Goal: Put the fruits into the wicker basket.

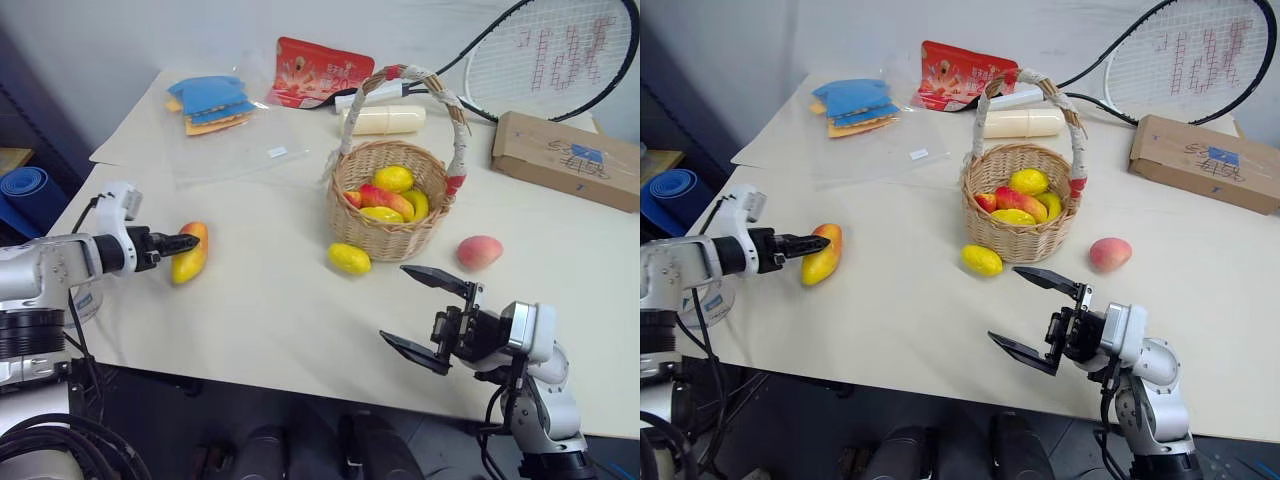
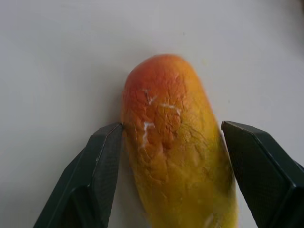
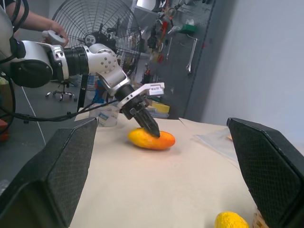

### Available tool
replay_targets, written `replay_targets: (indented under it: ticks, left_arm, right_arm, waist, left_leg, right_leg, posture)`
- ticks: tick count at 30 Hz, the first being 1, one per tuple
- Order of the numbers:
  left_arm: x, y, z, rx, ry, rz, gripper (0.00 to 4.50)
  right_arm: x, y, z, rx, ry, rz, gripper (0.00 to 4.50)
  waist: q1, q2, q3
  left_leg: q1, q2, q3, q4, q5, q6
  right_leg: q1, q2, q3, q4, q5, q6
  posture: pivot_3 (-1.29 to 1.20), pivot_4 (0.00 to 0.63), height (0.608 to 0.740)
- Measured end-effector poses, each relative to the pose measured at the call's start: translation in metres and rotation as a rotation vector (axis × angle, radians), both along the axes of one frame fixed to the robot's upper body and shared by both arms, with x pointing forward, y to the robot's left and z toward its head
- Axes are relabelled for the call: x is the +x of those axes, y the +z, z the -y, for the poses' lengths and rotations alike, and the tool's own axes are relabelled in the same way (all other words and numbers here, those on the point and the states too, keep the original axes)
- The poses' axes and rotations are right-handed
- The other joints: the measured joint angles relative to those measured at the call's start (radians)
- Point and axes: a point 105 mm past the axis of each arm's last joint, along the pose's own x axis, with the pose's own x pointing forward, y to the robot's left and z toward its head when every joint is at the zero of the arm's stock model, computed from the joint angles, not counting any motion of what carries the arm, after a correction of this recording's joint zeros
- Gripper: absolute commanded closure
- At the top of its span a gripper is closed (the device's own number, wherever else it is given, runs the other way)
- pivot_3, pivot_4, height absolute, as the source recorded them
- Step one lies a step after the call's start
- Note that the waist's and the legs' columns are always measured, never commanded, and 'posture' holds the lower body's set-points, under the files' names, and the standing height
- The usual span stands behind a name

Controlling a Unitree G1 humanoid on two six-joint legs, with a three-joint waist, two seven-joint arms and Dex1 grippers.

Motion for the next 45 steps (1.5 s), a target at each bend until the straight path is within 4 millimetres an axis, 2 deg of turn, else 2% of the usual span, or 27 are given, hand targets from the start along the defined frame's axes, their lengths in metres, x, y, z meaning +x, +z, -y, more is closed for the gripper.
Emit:
replay_targets:
  ticks: [4,7,9,13,14,16,18,20,23,25,27,28,33,37,41,42,44,45]
  left_arm:
    - [0.002,-0.012,0.014,-0.008,-0.049,-0.030,1.89]
    - [0.005,-0.011,0.022,-0.004,-0.088,-0.008,1.98]
    - [0.005,0.003,0.036,-0.023,-0.189,0.065,1.98]
    - [-0.002,0.071,0.093,-0.018,-0.543,0.357,1.98]
    - [-0.002,0.082,0.104,-0.013,-0.596,0.409,1.98]
    - [0.004,0.098,0.140,-0.015,-0.704,0.513,1.98]
    - [0.016,0.106,0.178,-0.071,-0.761,0.563,1.98]
    - [0.027,0.110,0.202,-0.089,-0.769,0.583,1.98]
    - [0.045,0.110,0.230,-0.055,-0.778,0.629,1.98]
    - [0.052,0.102,0.249,-0.049,-0.800,0.632,1.98]
    - [0.057,0.094,0.259,-0.042,-0.795,0.622,1.98]
    - [0.060,0.090,0.262,-0.030,-0.786,0.621,1.25]
    - [0.068,0.080,0.258,0.048,-0.782,0.647,0.01]
    - [0.065,0.095,0.243,0.069,-0.817,0.761,0.01]
    - [0.050,0.112,0.202,0.015,-0.898,0.847,0.01]
    - [0.044,0.109,0.186,0.025,-0.938,0.838,0.01]
    - [0.027,0.084,0.143,0.091,-1.017,0.741,0.01]
    - [0.023,0.071,0.134,0.100,-1.027,0.696,0.01]
  right_arm:
    - [-0.001,0.006,-0.006,0.004,0.003,0.005,0.00]
    - [0.000,0.008,-0.007,0.005,-0.014,0.010,0.00]
    - [0.000,0.009,-0.005,0.009,-0.048,0.006,0.00]
    - [0.003,0.003,0.016,-0.008,-0.172,-0.027,0.00]
    - [0.003,0.003,0.020,-0.009,-0.195,-0.028,0.00]
    - [0.002,0.001,0.029,-0.010,-0.250,-0.025,0.00]
    - [0.000,-0.002,0.034,-0.012,-0.289,-0.021,0.00]
    - [-0.002,-0.004,0.035,-0.006,-0.305,-0.017,0.00]
    - [-0.006,-0.009,0.036,0.005,-0.332,-0.032,0.00]
    - [-0.008,-0.008,0.033,0.016,-0.340,-0.018,0.00]
    - [-0.009,-0.006,0.030,0.016,-0.338,-0.003,0.00]
    - [-0.010,-0.005,0.029,0.018,-0.343,0.002,0.00]
    - [-0.016,-0.009,0.027,0.025,-0.379,-0.013,0.00]
    - [-0.018,-0.010,0.026,0.032,-0.396,-0.010,0.00]
    - [-0.018,-0.013,0.025,0.030,-0.400,-0.021,0.00]
    - [-0.018,-0.012,0.024,0.031,-0.398,-0.017,0.00]
    - [-0.019,-0.012,0.027,0.022,-0.406,-0.013,0.00]
    - [-0.019,-0.012,0.029,0.014,-0.415,-0.014,0.00]
  waist:
    - [-0.002,0.000,0.000]
    - [-0.001,-0.001,0.000]
    - [0.000,-0.001,0.000]
    - [0.021,-0.002,0.000]
    - [0.024,-0.002,0.000]
    - [0.036,-0.001,0.000]
    - [0.045,-0.001,0.000]
    - [0.042,-0.002,0.000]
    - [0.027,-0.002,0.000]
    - [0.020,-0.002,0.000]
    - [0.018,-0.003,0.000]
    - [0.017,-0.003,0.001]
    - [0.020,-0.003,0.001]
    - [0.019,-0.003,0.001]
    - [0.014,-0.003,0.001]
    - [0.009,-0.003,0.000]
    - [-0.005,-0.002,0.000]
    - [-0.003,-0.002,0.000]
  left_leg:
    - [0.001,0.000,-0.001,0.000,0.002,-0.001]
    - [0.000,0.000,-0.001,0.000,0.002,-0.001]
    - [-0.001,0.000,-0.001,0.000,0.002,-0.002]
    - [-0.001,-0.001,-0.001,0.000,0.004,-0.005]
    - [-0.001,-0.001,-0.001,0.000,0.004,-0.005]
    - [0.000,-0.002,0.000,0.001,0.002,-0.001]
    - [-0.002,-0.003,0.000,0.003,0.002,0.001]
    - [-0.002,-0.003,0.002,0.005,0.001,0.002]
    - [-0.001,-0.002,0.005,0.004,0.002,0.002]
    - [-0.001,-0.001,0.006,0.004,0.002,0.002]
    - [-0.001,-0.001,0.007,0.004,0.002,0.002]
    - [0.000,-0.001,0.007,0.004,0.002,0.002]
    - [0.000,-0.001,0.007,0.003,0.003,0.000]
    - [0.000,-0.001,0.007,0.003,0.004,-0.001]
    - [0.002,0.000,0.009,0.002,0.005,-0.004]
    - [0.003,0.000,0.010,0.002,0.005,-0.004]
    - [0.005,0.000,0.011,0.000,0.005,-0.005]
    - [0.006,0.000,0.011,0.000,0.005,-0.004]
  right_leg:
    - [0.000,0.000,0.000,0.001,0.000,0.000]
    - [0.000,0.000,0.000,0.001,0.000,0.000]
    - [-0.001,0.000,0.000,0.001,0.000,0.000]
    - [0.001,0.000,0.000,-0.002,0.000,0.000]
    - [0.002,0.000,0.000,-0.002,0.000,0.000]
    - [0.003,0.000,0.000,-0.002,0.001,0.002]
    - [0.003,0.001,0.001,-0.003,0.002,0.004]
    - [0.003,0.002,0.002,-0.003,0.002,0.005]
    - [0.002,0.003,0.005,-0.002,0.002,0.006]
    - [0.001,0.003,0.005,-0.002,0.002,0.006]
    - [0.001,0.004,0.006,-0.001,0.002,0.006]
    - [0.000,0.004,0.006,-0.001,0.002,0.006]
    - [0.000,0.004,0.006,-0.001,0.002,0.006]
    - [0.000,0.003,0.006,-0.001,0.002,0.006]
    - [0.000,0.004,0.008,0.000,0.002,0.006]
    - [0.000,0.004,0.009,0.001,0.002,0.006]
    - [0.001,0.004,0.011,0.001,0.002,0.006]
    - [0.001,0.004,0.011,0.001,0.002,0.006]
  posture:
    - [0.00,0.150,0.740]
    - [0.00,0.150,0.740]
    - [0.00,0.150,0.740]
    - [0.00,0.150,0.740]
    - [0.00,0.150,0.740]
    - [0.00,0.150,0.740]
    - [0.00,0.150,0.740]
    - [0.00,0.150,0.740]
    - [0.00,0.150,0.740]
    - [0.00,0.150,0.740]
    - [0.00,0.150,0.740]
    - [0.00,0.150,0.740]
    - [0.00,0.150,0.740]
    - [0.00,0.150,0.740]
    - [0.00,0.150,0.740]
    - [0.00,0.150,0.740]
    - [0.00,0.150,0.740]
    - [0.00,0.150,0.740]
